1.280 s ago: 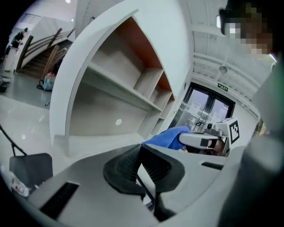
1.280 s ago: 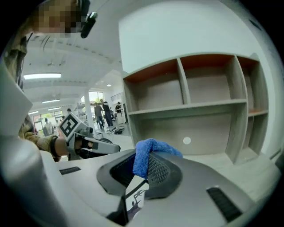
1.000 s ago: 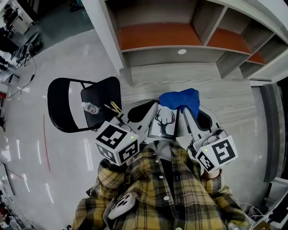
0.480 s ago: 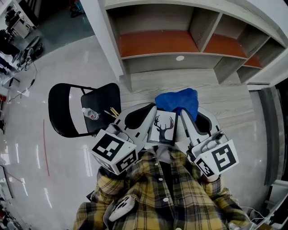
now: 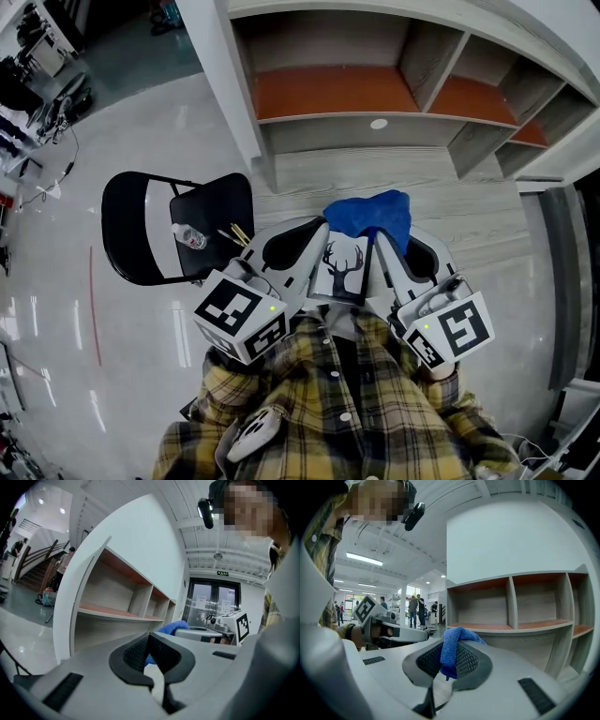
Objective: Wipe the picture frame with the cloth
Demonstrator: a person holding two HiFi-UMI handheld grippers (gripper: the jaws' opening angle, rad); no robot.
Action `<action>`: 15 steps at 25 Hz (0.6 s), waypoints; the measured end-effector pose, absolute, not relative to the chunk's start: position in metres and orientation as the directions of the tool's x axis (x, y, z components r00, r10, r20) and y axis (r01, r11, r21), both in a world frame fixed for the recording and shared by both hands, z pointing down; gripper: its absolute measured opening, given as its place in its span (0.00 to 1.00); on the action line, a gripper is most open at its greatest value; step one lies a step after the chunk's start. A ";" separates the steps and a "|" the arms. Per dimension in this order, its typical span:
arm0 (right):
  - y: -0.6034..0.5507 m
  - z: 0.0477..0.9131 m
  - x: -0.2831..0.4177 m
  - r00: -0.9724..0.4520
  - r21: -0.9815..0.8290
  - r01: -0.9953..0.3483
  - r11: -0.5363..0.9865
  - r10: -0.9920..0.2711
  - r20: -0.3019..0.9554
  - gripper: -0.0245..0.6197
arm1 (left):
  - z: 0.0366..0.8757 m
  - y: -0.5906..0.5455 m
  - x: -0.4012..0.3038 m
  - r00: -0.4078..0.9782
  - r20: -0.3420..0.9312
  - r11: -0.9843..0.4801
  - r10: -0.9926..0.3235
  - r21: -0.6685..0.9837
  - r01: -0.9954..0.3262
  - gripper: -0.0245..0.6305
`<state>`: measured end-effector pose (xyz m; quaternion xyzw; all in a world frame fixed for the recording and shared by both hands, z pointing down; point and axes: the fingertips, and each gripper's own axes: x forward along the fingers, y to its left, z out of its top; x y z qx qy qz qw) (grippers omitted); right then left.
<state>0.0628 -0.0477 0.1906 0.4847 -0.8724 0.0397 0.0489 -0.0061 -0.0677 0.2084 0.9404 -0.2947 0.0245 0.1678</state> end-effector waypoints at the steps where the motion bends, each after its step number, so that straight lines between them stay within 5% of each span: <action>1: -0.048 0.191 0.063 -0.524 -0.023 -0.850 0.526 -0.842 0.125 0.10 | 0.209 -0.068 -0.006 0.825 0.145 -0.770 -0.546 0.301 -0.563 0.04; 15: -0.053 0.199 0.064 -0.521 -0.034 -0.853 0.521 -0.843 0.132 0.10 | 0.203 -0.087 -0.002 0.855 0.114 -0.817 -0.505 0.254 -0.517 0.04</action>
